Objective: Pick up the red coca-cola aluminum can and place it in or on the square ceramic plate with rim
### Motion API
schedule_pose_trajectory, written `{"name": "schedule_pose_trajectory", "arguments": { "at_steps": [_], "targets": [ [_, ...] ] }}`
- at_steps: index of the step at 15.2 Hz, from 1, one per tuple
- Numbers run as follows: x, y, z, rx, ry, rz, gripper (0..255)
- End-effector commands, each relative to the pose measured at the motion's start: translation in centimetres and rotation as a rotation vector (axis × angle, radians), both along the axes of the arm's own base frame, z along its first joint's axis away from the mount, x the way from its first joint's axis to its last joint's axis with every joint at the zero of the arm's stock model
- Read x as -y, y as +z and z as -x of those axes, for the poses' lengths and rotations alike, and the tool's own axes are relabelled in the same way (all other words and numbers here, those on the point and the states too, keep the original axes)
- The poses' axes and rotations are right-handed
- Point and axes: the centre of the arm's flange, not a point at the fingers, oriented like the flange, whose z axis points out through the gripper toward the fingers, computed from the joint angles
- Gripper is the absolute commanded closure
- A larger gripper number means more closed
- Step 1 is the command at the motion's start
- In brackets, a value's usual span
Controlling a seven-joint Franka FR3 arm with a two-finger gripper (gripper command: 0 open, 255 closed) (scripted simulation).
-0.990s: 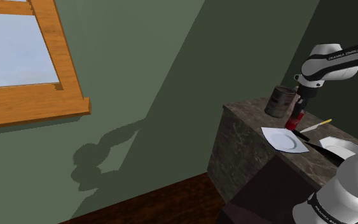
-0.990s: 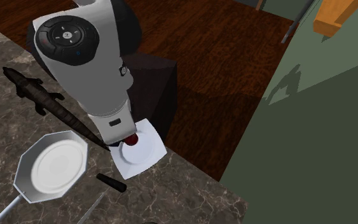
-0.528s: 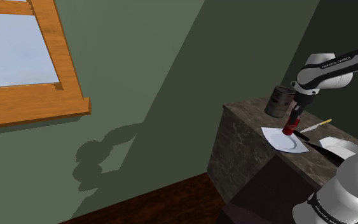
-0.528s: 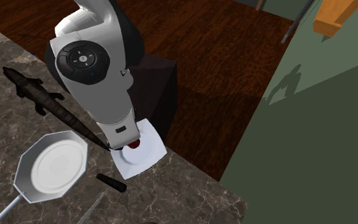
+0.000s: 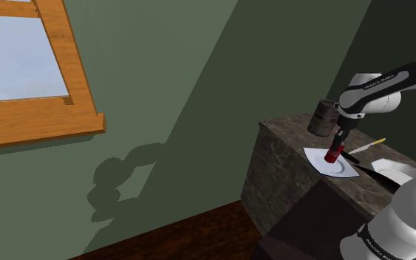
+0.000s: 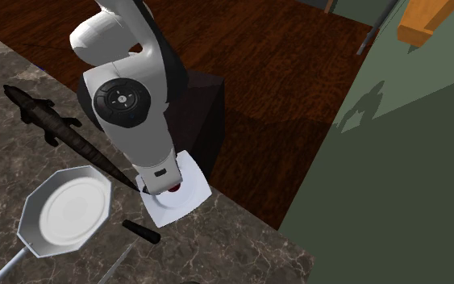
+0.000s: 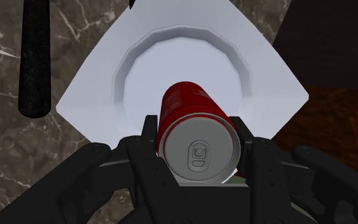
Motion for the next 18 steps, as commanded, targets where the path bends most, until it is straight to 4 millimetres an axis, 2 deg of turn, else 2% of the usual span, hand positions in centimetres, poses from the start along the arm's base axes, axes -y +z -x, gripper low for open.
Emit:
{"name": "schedule_pose_trajectory", "arguments": {
  "at_steps": [1,6,7,12,16,18],
  "targets": [
    [0.0,-0.3,0.0,0.001,0.0,0.001,255],
    [0.0,-0.3,0.0,0.001,0.0,0.001,255],
    [0.0,-0.3,0.0,0.001,0.0,0.001,0],
    [0.0,-0.3,0.0,0.001,0.0,0.001,0],
    [0.0,4.7,-0.5,0.001,0.0,0.001,0],
    [0.0,4.7,-0.5,0.001,0.0,0.001,0]
  ]
}}
